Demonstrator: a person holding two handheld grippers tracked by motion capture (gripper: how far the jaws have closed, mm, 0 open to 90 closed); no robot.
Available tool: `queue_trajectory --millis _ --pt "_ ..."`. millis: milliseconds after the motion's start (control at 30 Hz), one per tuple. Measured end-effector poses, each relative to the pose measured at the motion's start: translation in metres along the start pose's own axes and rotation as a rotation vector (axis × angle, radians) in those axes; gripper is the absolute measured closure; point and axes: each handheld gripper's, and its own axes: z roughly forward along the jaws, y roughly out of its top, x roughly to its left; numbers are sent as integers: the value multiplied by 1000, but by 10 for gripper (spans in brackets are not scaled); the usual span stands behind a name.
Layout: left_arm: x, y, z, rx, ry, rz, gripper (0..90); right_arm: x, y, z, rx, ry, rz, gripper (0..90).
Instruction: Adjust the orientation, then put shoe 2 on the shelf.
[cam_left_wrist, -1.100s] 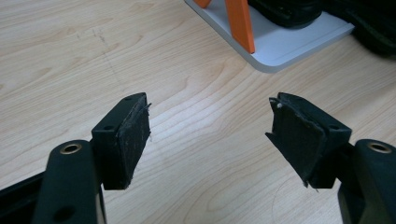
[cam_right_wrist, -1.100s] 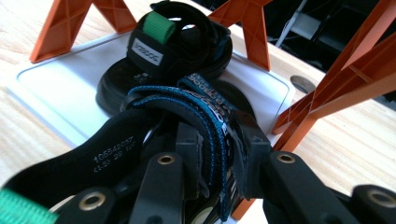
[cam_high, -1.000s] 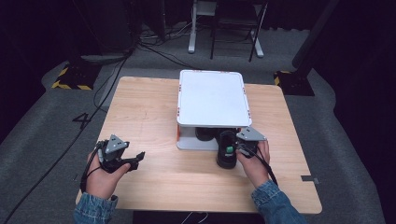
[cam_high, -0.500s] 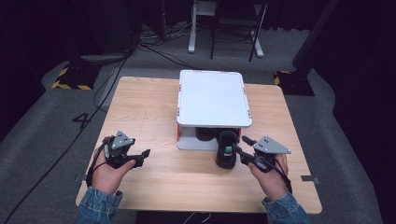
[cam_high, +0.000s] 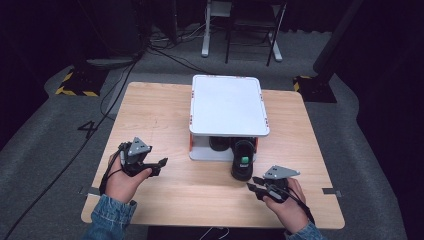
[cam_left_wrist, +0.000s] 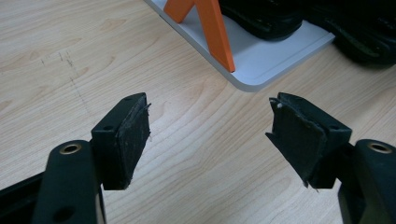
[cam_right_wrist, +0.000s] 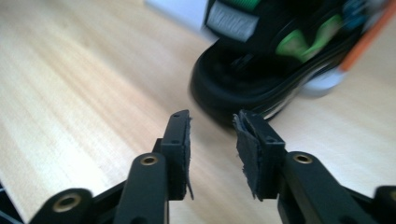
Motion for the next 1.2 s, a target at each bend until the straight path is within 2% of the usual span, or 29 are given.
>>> queue_trajectory --millis 67,133,267,333,433,533,600,767,833,867,933,1033,1200 --pt "0 0 1 -1 -3 6 283 2 -2 8 9 26 12 711" --pt "0 0 1 0 -4 3 283 7 -4 16 28 46 -1 745" --pt "1 -1 0 -6 -1 -10 283 8 -4 29 39 24 -23 773" --pt "2 0 0 -5 3 -1 283 4 -5 32 33 9 -24 808" --pt "0 0 1 -1 0 4 283 2 -6 32 19 18 -11 832" --pt "-1 0 2 3 -4 8 283 0 -2 31 1 -25 -26 832" --pt "0 -1 2 3 -2 5 283 0 0 32 -3 -15 -19 829" --pt "0 -2 -1 -2 5 -3 283 4 8 39 -12 -38 -69 825" --pt "0 -3 -2 -1 3 -2 283 3 10 39 -19 -100 -111 787" --pt "0 -3 -2 1 3 -4 283 0 11 39 -32 -136 -128 774" --pt "1 -5 -2 6 8 -5 283 -8 13 39 -40 -152 -119 744" --pt "1 -6 -2 7 12 -7 283 -20 15 45 -46 -146 -93 729" --pt "0 -8 -3 13 11 -11 284 -30 20 57 -60 -140 -112 721"
